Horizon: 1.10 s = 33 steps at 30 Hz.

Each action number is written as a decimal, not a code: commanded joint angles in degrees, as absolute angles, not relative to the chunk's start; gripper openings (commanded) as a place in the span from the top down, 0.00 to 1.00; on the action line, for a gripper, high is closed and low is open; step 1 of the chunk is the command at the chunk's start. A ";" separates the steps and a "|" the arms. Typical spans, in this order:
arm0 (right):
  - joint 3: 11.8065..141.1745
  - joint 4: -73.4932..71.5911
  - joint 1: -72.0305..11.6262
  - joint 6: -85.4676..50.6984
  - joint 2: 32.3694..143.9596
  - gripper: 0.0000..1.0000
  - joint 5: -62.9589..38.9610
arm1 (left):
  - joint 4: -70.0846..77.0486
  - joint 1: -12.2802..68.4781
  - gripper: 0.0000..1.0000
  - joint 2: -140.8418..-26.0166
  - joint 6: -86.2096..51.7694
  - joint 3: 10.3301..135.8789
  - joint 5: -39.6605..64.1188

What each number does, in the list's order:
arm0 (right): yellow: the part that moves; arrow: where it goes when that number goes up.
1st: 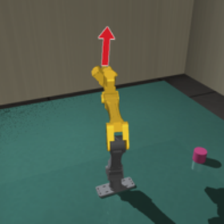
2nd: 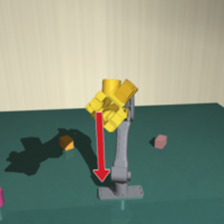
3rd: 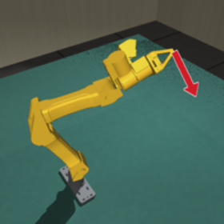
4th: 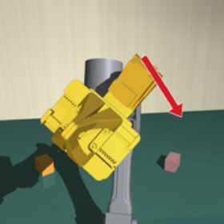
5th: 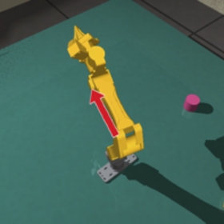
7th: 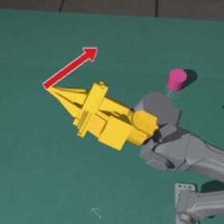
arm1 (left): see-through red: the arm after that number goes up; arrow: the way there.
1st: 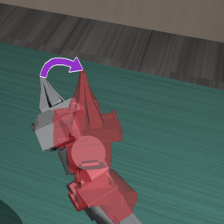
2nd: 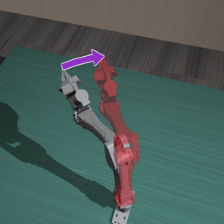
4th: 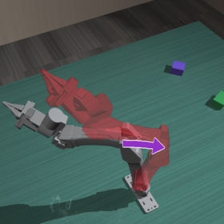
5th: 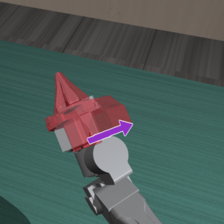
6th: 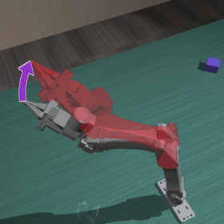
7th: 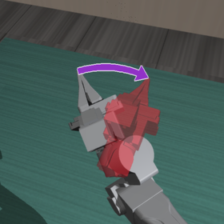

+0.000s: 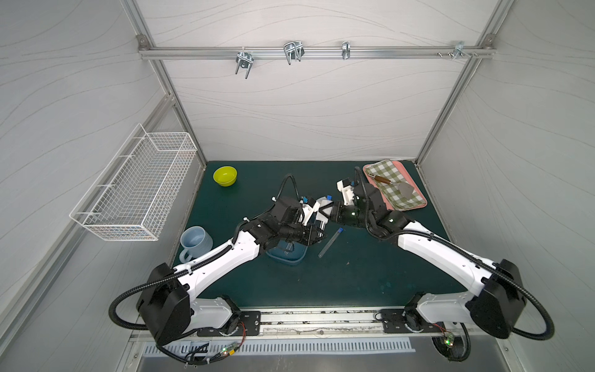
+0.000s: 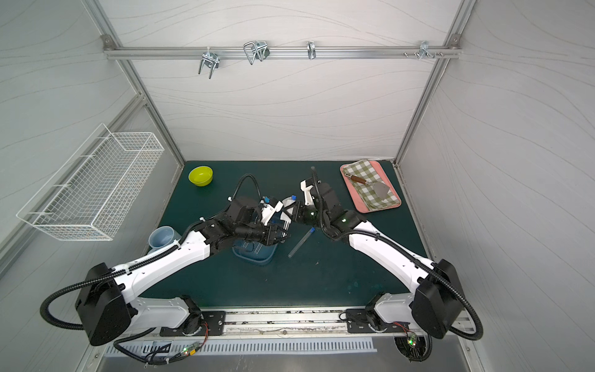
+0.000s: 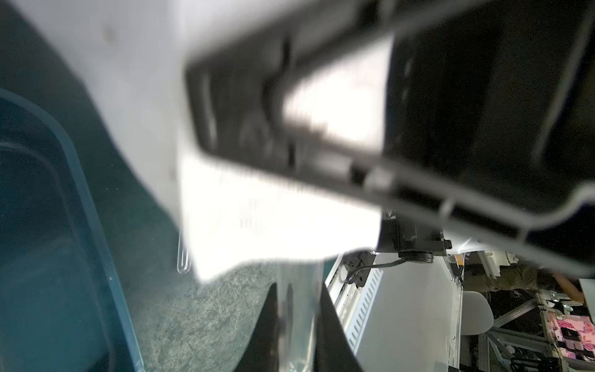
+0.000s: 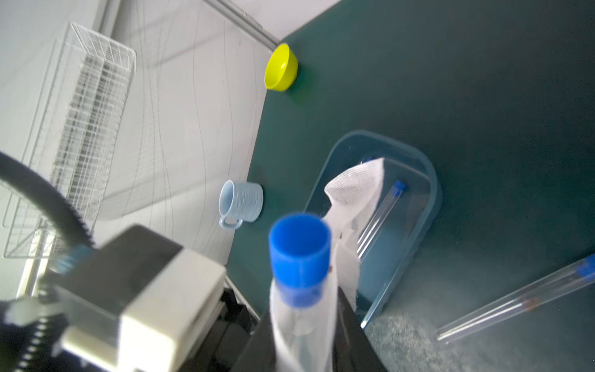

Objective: Wipe the exteriors of test tubes
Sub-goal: Wipe the dirt from the test tube.

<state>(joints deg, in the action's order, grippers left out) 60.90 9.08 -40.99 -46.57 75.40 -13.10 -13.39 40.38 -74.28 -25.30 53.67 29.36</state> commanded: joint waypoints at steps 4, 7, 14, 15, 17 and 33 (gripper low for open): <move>64.80 10.22 -38.73 -44.38 77.96 0.74 -16.16 | -10.74 40.14 0.92 -73.13 -25.50 55.81 29.97; 60.54 8.97 -40.73 -46.81 75.28 0.74 -14.62 | -10.72 39.99 0.92 -73.12 -25.41 55.74 29.71; 54.68 6.63 -44.88 -50.39 72.10 0.74 -11.48 | -10.37 39.90 0.92 -73.54 -25.66 55.77 30.23; 55.31 6.76 -44.10 -49.90 72.30 0.74 -11.64 | -10.38 39.90 0.92 -73.48 -25.66 55.78 30.20; 57.16 6.72 -41.66 -48.57 73.31 0.74 -12.76 | -10.29 39.90 0.92 -73.48 -25.66 55.66 30.31; 53.63 5.66 -44.56 -52.31 71.76 0.74 -12.42 | -10.15 39.44 0.92 -73.45 -25.51 55.81 30.57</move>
